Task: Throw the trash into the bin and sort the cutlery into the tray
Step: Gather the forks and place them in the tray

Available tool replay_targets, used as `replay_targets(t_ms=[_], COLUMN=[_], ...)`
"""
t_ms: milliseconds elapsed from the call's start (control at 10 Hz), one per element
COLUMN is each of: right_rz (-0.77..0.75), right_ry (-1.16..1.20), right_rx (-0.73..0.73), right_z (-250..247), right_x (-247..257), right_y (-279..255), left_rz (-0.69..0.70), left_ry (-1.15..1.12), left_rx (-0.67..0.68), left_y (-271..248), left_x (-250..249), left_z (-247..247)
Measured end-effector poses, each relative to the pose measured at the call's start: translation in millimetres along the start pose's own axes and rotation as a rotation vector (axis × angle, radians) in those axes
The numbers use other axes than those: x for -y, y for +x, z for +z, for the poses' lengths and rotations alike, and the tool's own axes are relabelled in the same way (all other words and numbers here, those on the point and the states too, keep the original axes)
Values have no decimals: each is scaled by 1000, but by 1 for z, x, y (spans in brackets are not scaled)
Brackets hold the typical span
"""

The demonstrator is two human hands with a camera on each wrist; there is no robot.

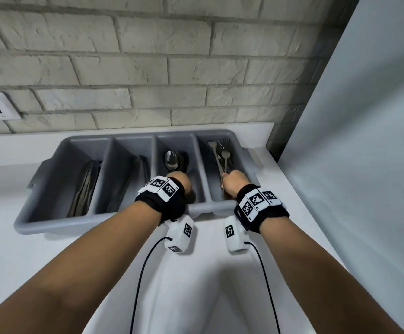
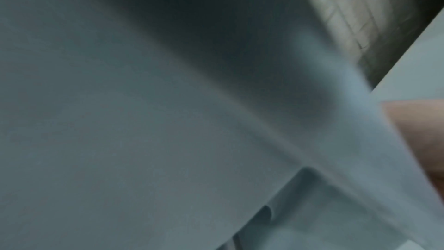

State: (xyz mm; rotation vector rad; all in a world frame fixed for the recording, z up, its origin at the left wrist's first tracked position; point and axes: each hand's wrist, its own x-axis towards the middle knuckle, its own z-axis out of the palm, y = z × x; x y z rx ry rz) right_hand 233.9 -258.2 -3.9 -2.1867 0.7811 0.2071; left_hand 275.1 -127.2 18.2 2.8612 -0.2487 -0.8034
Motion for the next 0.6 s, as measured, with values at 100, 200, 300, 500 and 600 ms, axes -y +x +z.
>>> replay_targets(t_ms=[100,200,300,500,600], right_rz=[30,61,71,-81,-155], right_ry=[-180,-241,-219,-68,9], right_rx=[28,-9,-87,-195,-173], right_z=[1,1,7,7,8], right_x=[0,1,1,11,15], right_y=[6,4,0,-18,-27], left_rz=[109,160,156,187,242], left_ry=[90,68,144,62,-13], left_rx=[-10,-21,-44,-153,-202], left_y=[-2,-7,-10,-16,-22], left_x=[-6,-4,-4,1,1], left_z=[2,3,5,-13,-24])
